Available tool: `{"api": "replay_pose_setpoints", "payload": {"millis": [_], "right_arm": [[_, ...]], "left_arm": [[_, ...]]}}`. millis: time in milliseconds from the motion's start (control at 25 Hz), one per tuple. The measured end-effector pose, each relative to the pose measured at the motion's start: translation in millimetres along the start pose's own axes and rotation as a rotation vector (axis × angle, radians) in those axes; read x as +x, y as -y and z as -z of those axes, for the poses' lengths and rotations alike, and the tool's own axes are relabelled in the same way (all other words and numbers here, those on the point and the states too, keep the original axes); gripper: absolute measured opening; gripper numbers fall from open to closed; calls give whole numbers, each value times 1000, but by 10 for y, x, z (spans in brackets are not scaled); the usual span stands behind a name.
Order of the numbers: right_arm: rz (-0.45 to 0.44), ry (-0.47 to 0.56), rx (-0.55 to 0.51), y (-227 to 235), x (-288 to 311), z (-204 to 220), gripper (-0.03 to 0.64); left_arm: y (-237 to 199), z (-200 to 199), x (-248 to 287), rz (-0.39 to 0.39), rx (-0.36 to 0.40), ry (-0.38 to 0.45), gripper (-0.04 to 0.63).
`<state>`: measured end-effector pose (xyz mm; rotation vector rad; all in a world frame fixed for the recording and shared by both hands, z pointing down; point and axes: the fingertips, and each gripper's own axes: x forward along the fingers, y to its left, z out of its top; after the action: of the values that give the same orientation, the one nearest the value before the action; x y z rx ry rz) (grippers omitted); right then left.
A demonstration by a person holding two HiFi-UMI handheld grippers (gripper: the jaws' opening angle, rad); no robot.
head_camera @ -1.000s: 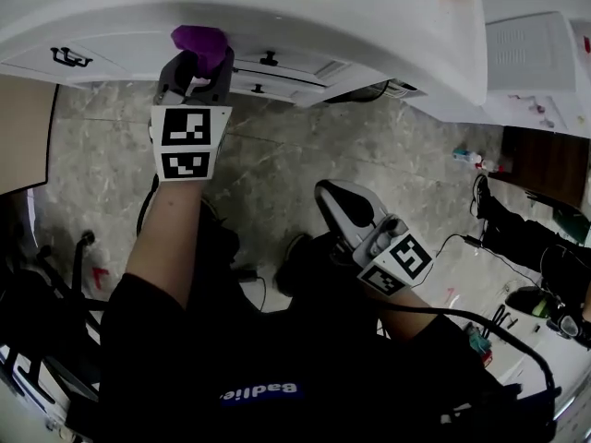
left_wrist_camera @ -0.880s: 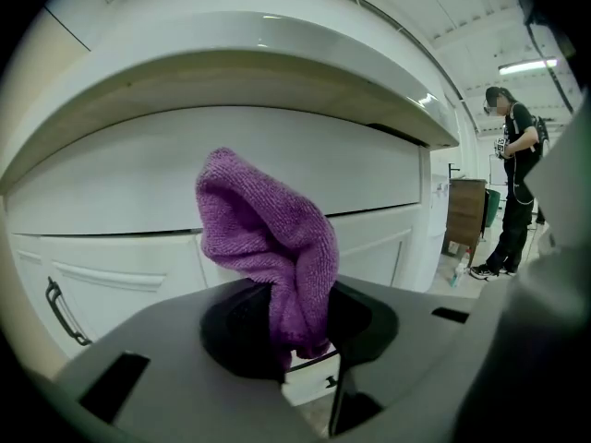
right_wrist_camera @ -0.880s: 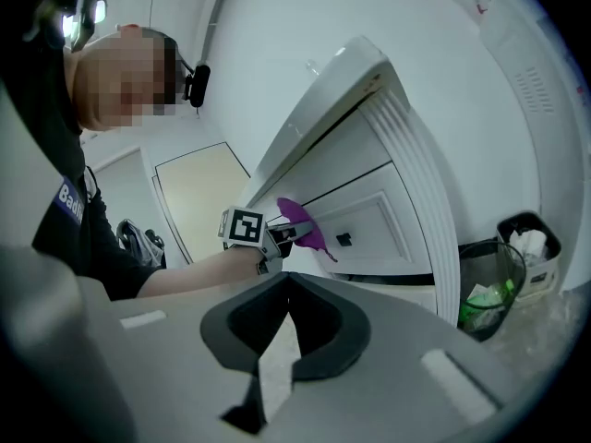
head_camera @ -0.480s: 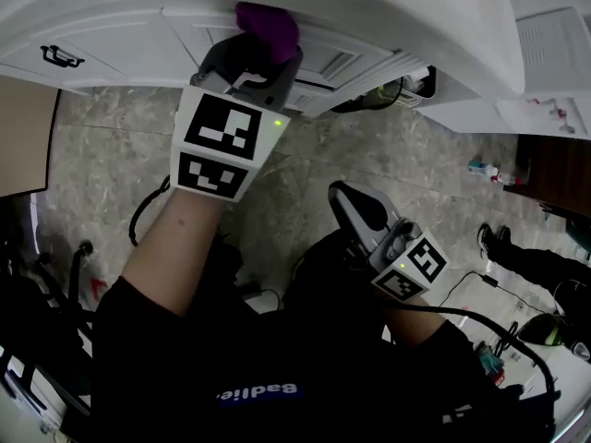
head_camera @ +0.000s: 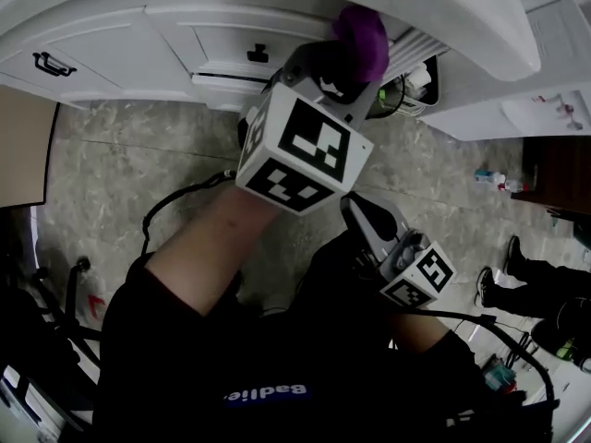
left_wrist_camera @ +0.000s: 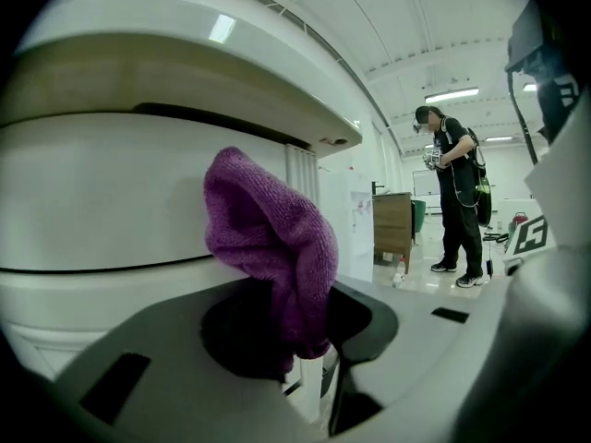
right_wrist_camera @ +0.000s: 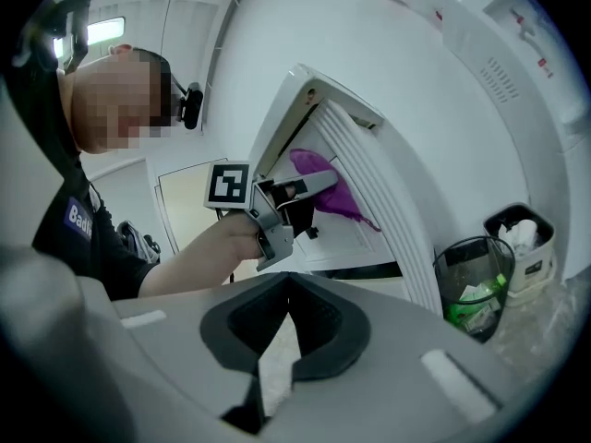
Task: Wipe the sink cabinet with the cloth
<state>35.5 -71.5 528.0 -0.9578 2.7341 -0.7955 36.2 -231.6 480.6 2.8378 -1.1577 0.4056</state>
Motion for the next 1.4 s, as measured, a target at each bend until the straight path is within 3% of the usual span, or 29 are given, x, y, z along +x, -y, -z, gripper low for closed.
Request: {"api": "replay_pose_setpoints", "payload": {"millis": [200, 400, 720, 840, 1080, 1280, 1400], "right_arm": [[-16, -8, -59, 91, -60, 115, 2], [-71, 22, -48, 16, 49, 50, 2], [-89, 67, -59, -26, 116, -14, 2], [-87, 61, -59, -26, 78, 18, 2], [-60, 38, -72, 33, -36, 85, 2], [-34, 6, -59, 84, -157, 187, 2], [-41, 40, -53, 68, -184, 118, 2]], "left_arm": [[4, 108, -191, -15, 45, 10, 107], [-443, 510, -714, -170, 21, -42, 107], [-1433, 1250, -1348, -444, -21, -162, 107], [-1681, 1395, -1354, -496, -13, -200, 107], [-1740, 1503, -1160, -513, -24, -245, 107], [-1303, 1423, -846, -393, -16, -233, 107], [-1018, 1329, -682, -340, -24, -216, 107]]}}
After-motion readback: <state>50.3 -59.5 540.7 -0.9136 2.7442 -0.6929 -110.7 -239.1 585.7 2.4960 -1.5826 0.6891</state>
